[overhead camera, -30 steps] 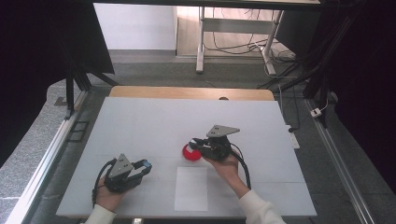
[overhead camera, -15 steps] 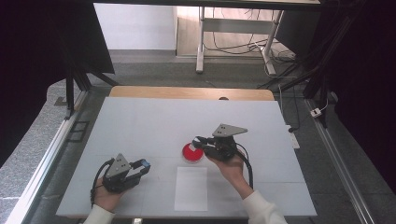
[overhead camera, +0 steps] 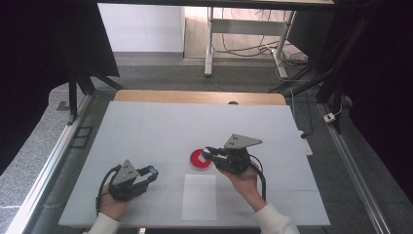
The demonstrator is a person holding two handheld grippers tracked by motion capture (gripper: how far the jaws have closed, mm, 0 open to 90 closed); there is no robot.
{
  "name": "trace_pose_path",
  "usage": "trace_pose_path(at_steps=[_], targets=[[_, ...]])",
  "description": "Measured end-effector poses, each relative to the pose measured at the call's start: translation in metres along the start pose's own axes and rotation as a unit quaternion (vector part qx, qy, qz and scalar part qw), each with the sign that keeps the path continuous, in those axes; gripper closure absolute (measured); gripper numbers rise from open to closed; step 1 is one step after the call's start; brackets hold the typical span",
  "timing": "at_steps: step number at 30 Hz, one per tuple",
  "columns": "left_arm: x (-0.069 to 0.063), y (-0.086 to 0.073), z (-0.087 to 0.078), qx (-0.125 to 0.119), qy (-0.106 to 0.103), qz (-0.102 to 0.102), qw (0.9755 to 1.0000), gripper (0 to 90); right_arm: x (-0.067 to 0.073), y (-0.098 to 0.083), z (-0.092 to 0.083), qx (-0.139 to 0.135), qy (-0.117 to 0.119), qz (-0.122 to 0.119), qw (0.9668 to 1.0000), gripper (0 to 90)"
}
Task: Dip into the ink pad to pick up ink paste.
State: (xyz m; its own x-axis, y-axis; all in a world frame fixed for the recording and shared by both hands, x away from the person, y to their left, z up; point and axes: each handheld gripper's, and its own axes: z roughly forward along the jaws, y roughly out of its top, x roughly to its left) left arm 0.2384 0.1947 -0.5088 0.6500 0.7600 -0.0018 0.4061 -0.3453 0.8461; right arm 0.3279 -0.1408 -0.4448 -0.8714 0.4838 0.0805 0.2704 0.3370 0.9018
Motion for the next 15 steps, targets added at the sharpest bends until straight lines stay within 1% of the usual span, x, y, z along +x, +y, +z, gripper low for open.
trace_pose_path(at_steps=[1, 6, 15], targets=[[0.000, 0.000, 0.000, 0.000, -0.001, 0.001, 1.0000, 65.5, 0.001, 0.000, -0.001, -0.001, 0.002, 0.003, 1.0000, 75.4], [0.000, 0.000, -0.001, 0.000, 0.000, 0.000, 1.0000, 65.4, 0.005, -0.002, -0.005, 0.004, 0.004, -0.002, 1.0000, 75.4], [-0.001, 0.001, -0.001, 0.000, 0.004, 0.002, 1.0000, 65.4, 0.014, -0.006, -0.006, 0.010, 0.011, -0.009, 0.9998, 75.4]])
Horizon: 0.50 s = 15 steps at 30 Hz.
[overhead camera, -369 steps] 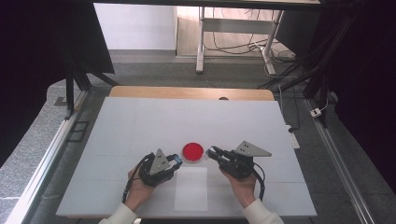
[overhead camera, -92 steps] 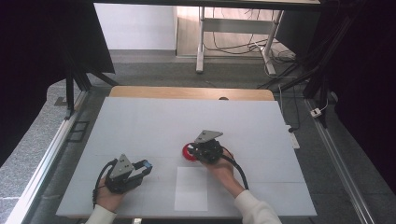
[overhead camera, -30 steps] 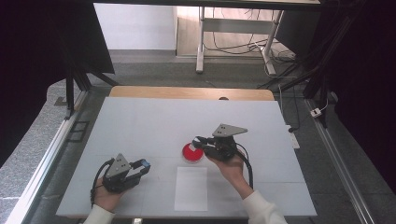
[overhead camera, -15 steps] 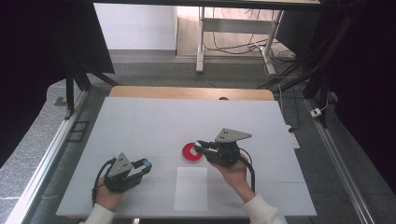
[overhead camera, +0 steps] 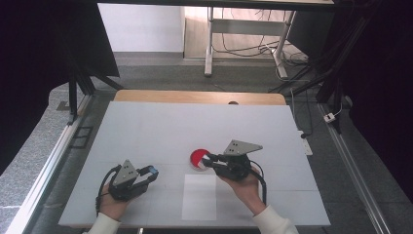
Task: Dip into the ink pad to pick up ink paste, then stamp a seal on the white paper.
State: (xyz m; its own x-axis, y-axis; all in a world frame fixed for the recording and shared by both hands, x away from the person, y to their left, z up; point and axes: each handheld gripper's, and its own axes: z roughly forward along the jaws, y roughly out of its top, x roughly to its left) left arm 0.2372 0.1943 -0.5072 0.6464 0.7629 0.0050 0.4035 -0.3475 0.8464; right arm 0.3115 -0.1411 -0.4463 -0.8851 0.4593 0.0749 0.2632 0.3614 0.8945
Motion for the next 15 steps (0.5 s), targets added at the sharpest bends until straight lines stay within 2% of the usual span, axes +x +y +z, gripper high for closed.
trace_pose_path(at_steps=[15], targets=[[0.0003, -0.0005, -0.0010, -0.001, 0.001, 0.000, 1.0000, 65.4, 0.0104, -0.0042, 0.0073, 0.020, 0.020, -0.011, 0.9995, 75.4]])
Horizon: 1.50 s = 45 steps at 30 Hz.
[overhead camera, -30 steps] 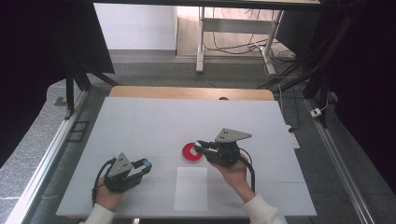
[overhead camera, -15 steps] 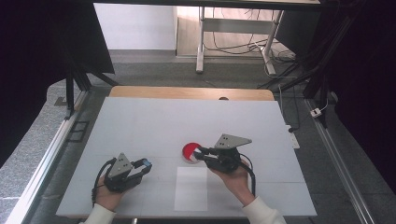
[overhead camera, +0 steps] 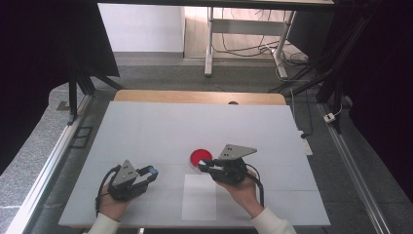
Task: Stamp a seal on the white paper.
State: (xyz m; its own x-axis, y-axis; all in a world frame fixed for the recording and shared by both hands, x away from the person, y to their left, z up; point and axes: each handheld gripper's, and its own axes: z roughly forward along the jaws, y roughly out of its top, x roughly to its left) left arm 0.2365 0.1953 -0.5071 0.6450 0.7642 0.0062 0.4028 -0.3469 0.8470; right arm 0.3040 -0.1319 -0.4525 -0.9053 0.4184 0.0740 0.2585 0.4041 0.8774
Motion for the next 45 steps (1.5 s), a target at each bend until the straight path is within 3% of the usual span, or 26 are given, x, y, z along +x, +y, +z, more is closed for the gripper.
trace_pose_path(at_steps=[13, 32, 45], targets=[[0.001, -0.001, 0.001, 0.000, -0.004, -0.003, 1.0000, 65.4, 0.005, -0.008, 0.004, 0.022, 0.011, -0.002, 0.9997, 75.4], [0.000, 0.000, 0.004, 0.003, -0.008, -0.001, 1.0000, 65.4, 0.007, -0.014, 0.003, 0.033, 0.012, -0.003, 0.9994, 75.4], [-0.001, -0.001, 0.003, 0.004, -0.007, -0.003, 1.0000, 65.4, 0.014, -0.021, 0.003, 0.055, 0.019, -0.016, 0.9982, 75.4]])
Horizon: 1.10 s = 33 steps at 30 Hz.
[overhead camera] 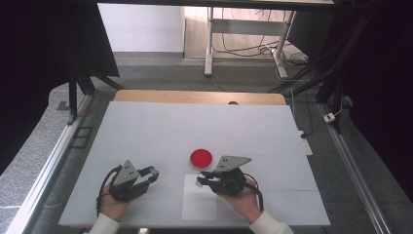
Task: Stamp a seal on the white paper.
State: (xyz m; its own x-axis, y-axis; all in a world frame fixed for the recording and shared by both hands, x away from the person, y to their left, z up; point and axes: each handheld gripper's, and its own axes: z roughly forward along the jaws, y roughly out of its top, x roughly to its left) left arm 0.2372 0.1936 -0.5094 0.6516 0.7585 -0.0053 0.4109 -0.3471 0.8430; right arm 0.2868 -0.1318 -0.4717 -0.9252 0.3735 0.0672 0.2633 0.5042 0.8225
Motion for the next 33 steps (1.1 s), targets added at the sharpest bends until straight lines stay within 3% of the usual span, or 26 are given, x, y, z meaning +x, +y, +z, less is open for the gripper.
trace_pose_path(at_steps=[33], targets=[[0.001, -0.002, 0.000, 0.002, 0.000, -0.001, 1.0000, 65.4, 0.010, -0.011, 0.016, 0.051, -0.003, -0.037, 0.9980, 75.3]])
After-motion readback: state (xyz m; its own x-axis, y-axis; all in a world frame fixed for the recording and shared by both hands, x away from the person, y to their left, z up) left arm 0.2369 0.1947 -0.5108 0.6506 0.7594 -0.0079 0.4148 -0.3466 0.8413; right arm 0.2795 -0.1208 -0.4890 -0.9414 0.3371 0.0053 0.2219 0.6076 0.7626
